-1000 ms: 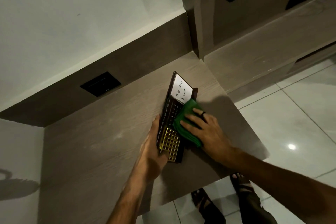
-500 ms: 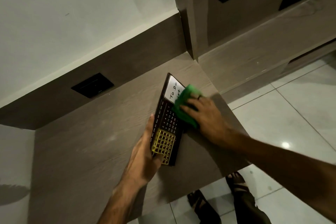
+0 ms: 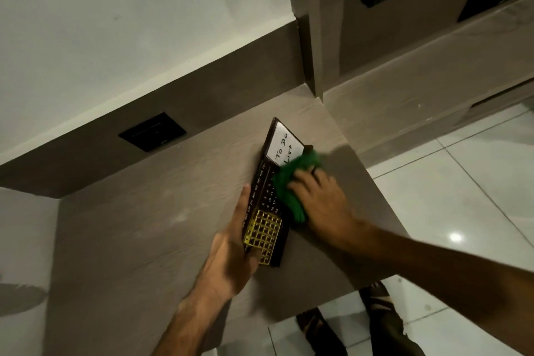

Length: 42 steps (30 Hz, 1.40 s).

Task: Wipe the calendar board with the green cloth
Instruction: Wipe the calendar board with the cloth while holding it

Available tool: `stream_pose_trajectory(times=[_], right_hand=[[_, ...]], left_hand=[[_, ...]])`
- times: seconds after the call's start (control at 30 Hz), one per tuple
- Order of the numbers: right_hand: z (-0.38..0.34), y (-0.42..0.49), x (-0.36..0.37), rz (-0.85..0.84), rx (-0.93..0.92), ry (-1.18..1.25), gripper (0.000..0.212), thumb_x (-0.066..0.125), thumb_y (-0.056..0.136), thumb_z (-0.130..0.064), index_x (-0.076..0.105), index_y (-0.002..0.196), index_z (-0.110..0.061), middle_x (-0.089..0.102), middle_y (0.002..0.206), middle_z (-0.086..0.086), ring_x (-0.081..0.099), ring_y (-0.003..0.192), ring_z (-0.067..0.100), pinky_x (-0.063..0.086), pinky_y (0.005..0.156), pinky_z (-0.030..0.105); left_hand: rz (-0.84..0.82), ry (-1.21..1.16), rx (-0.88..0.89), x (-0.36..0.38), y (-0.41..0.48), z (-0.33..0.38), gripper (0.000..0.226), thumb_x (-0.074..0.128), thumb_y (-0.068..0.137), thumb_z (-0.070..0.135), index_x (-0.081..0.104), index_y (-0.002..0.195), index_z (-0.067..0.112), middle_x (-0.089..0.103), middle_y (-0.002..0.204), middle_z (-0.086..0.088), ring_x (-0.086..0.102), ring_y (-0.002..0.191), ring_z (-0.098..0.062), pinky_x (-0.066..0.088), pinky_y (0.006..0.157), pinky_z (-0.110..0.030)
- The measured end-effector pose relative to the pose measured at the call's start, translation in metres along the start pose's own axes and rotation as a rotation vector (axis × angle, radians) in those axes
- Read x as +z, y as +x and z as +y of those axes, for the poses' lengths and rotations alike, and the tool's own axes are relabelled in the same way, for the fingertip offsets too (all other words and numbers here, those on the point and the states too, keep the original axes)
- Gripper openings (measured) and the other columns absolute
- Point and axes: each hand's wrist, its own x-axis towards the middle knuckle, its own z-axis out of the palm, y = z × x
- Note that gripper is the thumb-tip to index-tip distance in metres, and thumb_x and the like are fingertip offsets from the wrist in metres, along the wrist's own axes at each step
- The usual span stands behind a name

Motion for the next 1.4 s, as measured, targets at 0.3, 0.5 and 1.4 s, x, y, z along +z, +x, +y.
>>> stream_pose_trajectory(times=[0.3, 0.5, 1.4], right_hand=[[0.067, 0.039, -0.024, -0.004, 0.103, -0.057, 0.07, 0.081, 0.067, -0.022, 0.051, 0.13, -0.01, 0.051, 0.129, 0.021, 0.049, 0.112, 0.04, 0.045, 0.09, 0.05], [0.003, 0.003, -0.004, 0.029, 0.214, 0.115, 0.085, 0.081, 0.059, -0.019, 0.045, 0.135, -0.009, 0.047, 0.133, 0.022, 0.041, 0.114, 0.035, 0.046, 0.088, 0.048], [-0.017, -0.056, 0.001, -0.266, -0.362, -0.03, 0.076, 0.079, 0.074, -0.027, 0.046, 0.141, -0.017, 0.047, 0.146, 0.011, 0.037, 0.138, 0.033, 0.025, 0.111, 0.05]], left_hand=[[-0.02, -0.052, -0.067, -0.001, 0.001, 0.003, 0.118, 0.069, 0.085, 0.0, -0.018, 0.141, 0.057, 0.056, 0.089, 0.019, 0.066, 0.066, 0.005, 0.05, 0.051, -0.006], [-0.019, -0.083, -0.095, 0.001, 0.004, -0.002, 0.121, 0.068, 0.084, -0.002, -0.019, 0.14, 0.062, 0.059, 0.089, 0.018, 0.067, 0.075, 0.006, 0.049, 0.054, -0.003], [-0.034, -0.168, 0.025, -0.007, -0.002, 0.001, 0.115, 0.068, 0.085, 0.0, -0.01, 0.147, 0.057, 0.05, 0.148, -0.002, 0.069, 0.1, -0.004, 0.059, 0.078, -0.014]])
